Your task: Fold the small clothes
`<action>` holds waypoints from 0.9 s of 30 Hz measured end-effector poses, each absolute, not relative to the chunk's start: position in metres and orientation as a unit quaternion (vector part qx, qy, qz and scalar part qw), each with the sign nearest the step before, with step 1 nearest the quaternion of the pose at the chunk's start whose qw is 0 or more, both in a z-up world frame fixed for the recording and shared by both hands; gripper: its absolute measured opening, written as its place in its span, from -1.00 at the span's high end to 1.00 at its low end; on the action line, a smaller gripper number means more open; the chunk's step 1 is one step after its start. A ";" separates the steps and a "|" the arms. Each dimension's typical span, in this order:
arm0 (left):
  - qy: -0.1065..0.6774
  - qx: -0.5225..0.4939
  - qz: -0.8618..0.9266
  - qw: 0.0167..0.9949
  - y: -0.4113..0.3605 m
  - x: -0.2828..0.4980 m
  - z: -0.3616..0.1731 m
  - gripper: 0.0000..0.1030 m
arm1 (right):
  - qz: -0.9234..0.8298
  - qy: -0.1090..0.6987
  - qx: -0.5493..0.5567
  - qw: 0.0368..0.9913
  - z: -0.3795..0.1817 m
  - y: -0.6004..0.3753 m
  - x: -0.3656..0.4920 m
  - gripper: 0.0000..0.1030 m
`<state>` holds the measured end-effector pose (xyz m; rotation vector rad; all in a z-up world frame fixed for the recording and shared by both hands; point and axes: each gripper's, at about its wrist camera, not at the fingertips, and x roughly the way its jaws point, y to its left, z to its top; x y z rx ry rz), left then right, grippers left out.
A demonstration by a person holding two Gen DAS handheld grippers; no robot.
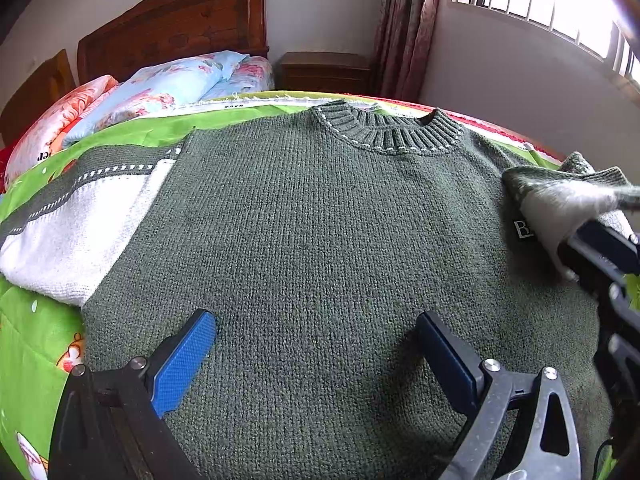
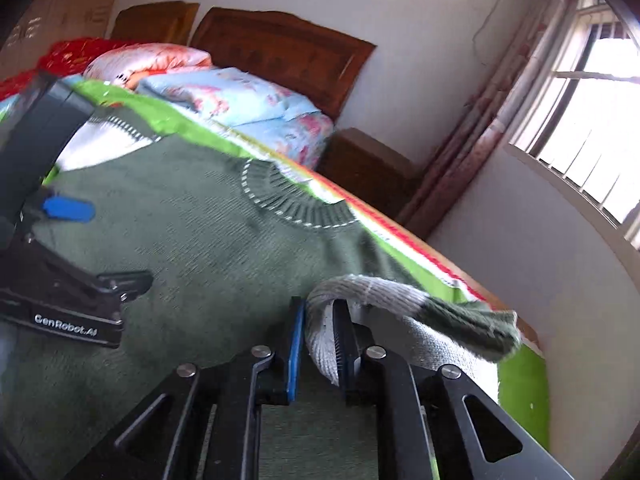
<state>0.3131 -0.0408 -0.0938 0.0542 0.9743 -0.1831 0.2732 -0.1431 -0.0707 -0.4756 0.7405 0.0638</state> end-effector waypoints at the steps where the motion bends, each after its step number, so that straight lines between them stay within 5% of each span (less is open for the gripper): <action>1: 0.467 0.026 -0.088 0.879 -0.041 0.313 -0.094 -0.98 | 0.033 0.363 -0.217 0.906 -0.075 -0.146 0.270 -0.90; 12: 0.463 0.029 -0.076 0.883 -0.041 0.312 -0.092 -0.88 | 0.023 0.316 0.008 0.948 -0.044 -0.258 0.190 -1.00; 16: 0.443 0.045 -0.108 0.889 -0.057 0.301 -0.078 -0.19 | -0.027 0.325 0.045 0.944 -0.054 -0.290 0.175 -1.00; 21: 0.370 0.146 -0.191 0.897 -0.123 0.267 -0.041 -0.26 | -0.036 0.348 0.068 0.934 -0.076 -0.298 0.174 -1.00; 27: 0.330 0.299 -0.192 0.874 -0.186 0.261 -0.059 -0.26 | -0.038 0.344 0.079 0.935 -0.079 -0.302 0.174 -1.00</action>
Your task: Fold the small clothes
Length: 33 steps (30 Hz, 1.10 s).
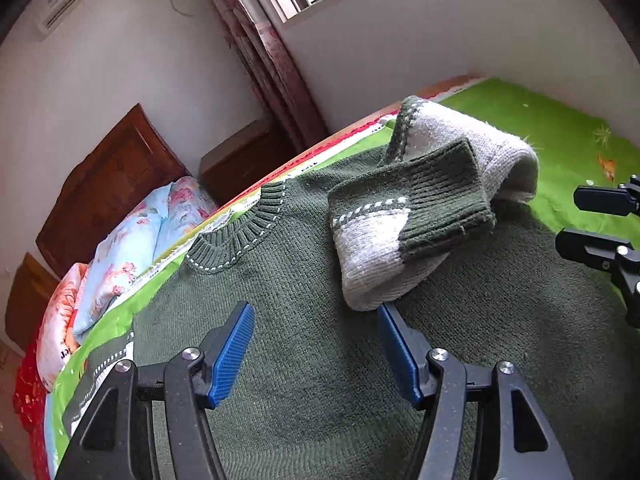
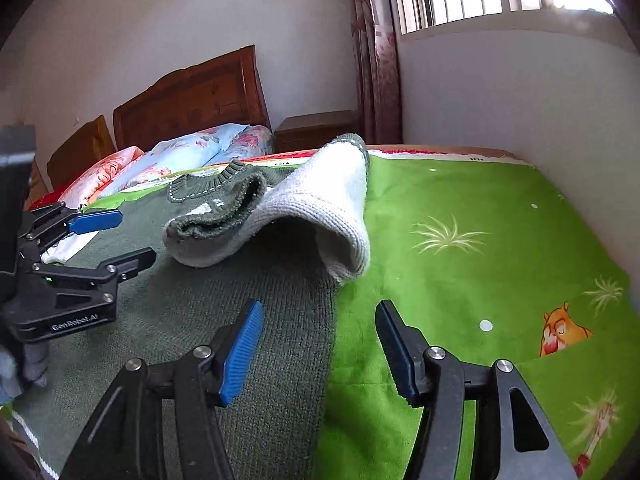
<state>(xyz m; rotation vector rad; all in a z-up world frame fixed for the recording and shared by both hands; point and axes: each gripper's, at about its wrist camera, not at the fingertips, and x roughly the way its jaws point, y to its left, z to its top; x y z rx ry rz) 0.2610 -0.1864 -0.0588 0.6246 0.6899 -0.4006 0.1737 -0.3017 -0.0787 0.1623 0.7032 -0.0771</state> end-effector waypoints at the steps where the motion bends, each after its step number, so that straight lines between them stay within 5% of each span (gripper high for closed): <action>1: 0.334 0.298 -0.195 0.873 -0.190 0.265 -0.061 -0.26 | -0.038 0.345 0.083 0.934 -0.080 -0.303 0.174 -1.00; 9: 0.339 0.286 -0.229 0.867 -0.218 0.278 -0.056 -0.20 | -0.041 0.351 0.106 0.929 -0.083 -0.310 0.176 -1.00; 10: 0.344 0.281 -0.229 0.866 -0.218 0.284 -0.057 0.20 | -0.042 0.351 0.109 0.929 -0.083 -0.311 0.176 -1.00; 11: 0.354 0.274 -0.233 0.863 -0.218 0.290 -0.059 0.82 | -0.043 0.350 0.113 0.929 -0.084 -0.312 0.176 -1.00; 19: 0.366 -0.048 -0.293 0.882 -0.106 0.320 -0.011 0.84 | -0.037 0.337 0.148 0.929 -0.083 -0.323 0.170 -1.00; 24: 0.436 -0.211 -0.279 0.829 -0.020 0.362 -0.054 0.83 | -0.037 0.340 0.146 0.928 -0.085 -0.322 0.172 -1.00; 33: 0.471 -0.308 -0.308 0.767 0.001 0.359 -0.115 0.53 | -0.058 0.374 0.117 0.918 -0.092 -0.315 0.187 -1.00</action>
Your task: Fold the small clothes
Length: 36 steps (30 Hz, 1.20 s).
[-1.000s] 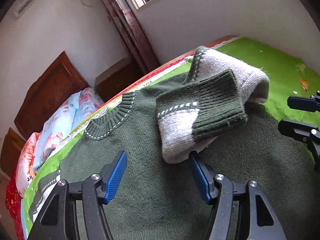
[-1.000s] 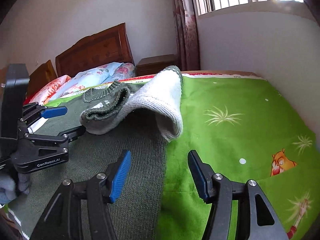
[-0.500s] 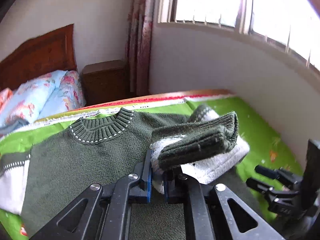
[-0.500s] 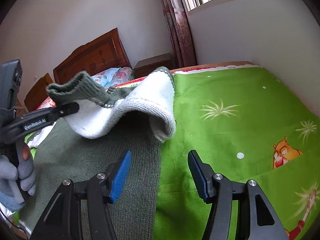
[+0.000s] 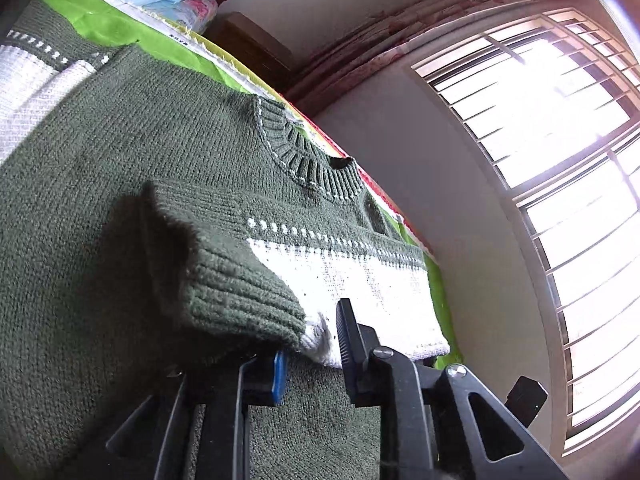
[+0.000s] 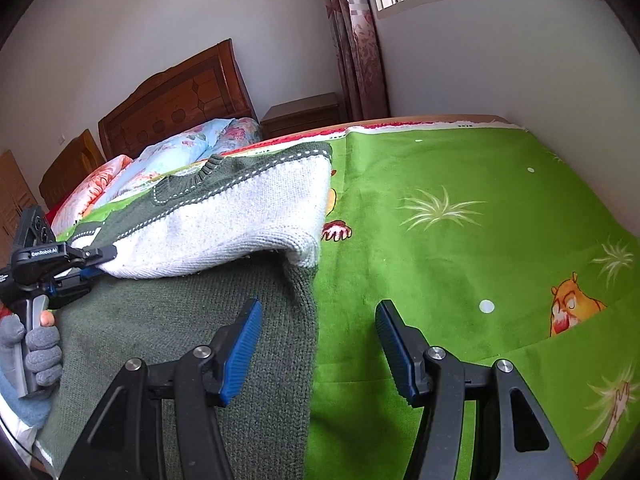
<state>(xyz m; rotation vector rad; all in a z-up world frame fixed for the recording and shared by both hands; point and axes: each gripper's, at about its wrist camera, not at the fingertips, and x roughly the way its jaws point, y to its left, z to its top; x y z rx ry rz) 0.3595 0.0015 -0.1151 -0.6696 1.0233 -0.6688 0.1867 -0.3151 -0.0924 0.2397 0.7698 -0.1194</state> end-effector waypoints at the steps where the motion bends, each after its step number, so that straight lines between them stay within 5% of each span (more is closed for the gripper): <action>1: 0.475 -0.313 -0.306 0.763 0.003 0.361 -0.117 0.53 | -0.065 0.379 0.113 0.916 -0.093 -0.315 0.190 -1.00; 13: 0.458 -0.306 -0.297 0.780 0.008 0.358 -0.119 0.53 | -0.097 0.409 0.019 0.907 -0.088 -0.291 0.252 -1.00; 20: 0.451 -0.315 -0.273 0.789 0.018 0.357 -0.121 0.54 | -0.140 0.381 0.143 0.902 -0.094 -0.338 0.235 -1.00; 25: 0.453 -0.295 -0.260 0.800 0.010 0.359 -0.118 0.55 | -0.133 0.398 0.107 0.901 -0.096 -0.324 0.243 -1.00; 28: 0.452 -0.296 -0.256 0.802 0.009 0.361 -0.115 0.78 | -0.128 0.396 0.125 0.901 -0.098 -0.328 0.240 -1.00; 36: 0.423 -0.187 -0.228 0.857 -0.009 0.369 -0.084 0.79 | -0.114 0.387 0.147 0.903 -0.099 -0.333 0.238 -1.00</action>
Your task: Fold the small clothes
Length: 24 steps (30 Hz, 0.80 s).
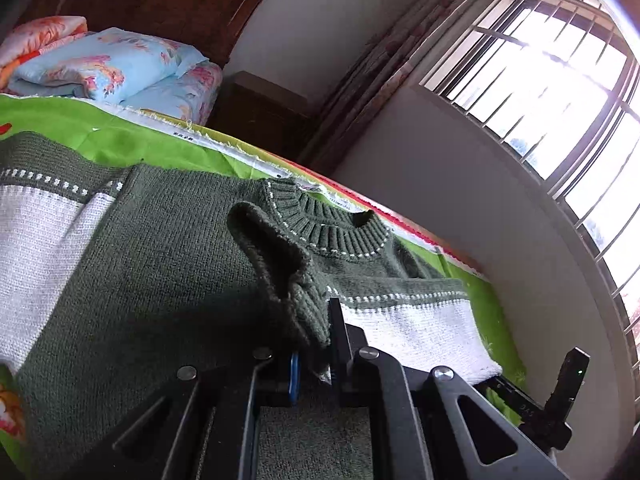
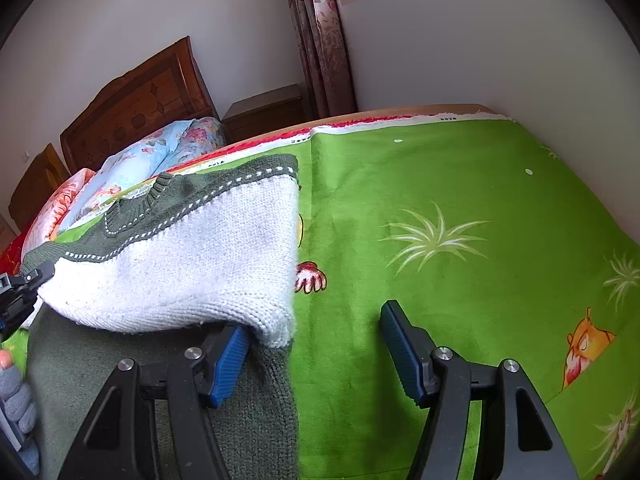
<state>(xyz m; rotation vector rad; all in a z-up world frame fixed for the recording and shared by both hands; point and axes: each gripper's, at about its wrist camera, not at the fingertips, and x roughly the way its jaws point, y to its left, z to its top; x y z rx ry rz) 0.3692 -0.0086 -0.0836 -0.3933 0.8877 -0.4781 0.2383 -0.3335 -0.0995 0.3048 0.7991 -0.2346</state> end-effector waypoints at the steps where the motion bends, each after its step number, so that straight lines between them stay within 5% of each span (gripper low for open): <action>1: 0.437 -0.186 -0.222 0.852 -0.007 0.370 -0.096 0.79 | -0.114 0.386 0.149 0.903 -0.099 -0.334 0.238 -1.00; 12: 0.450 -0.237 -0.226 0.831 0.011 0.371 -0.110 0.59 | -0.082 0.397 0.156 0.901 -0.098 -0.331 0.230 -1.00; 20: 0.326 -0.227 -0.150 0.905 0.033 0.338 -0.074 0.42 | -0.075 0.330 0.183 0.923 -0.071 -0.349 0.185 -1.00; 24: 0.373 -0.171 -0.226 0.883 -0.003 0.346 -0.080 0.38 | -0.040 0.317 0.177 0.931 -0.049 -0.348 0.227 -1.00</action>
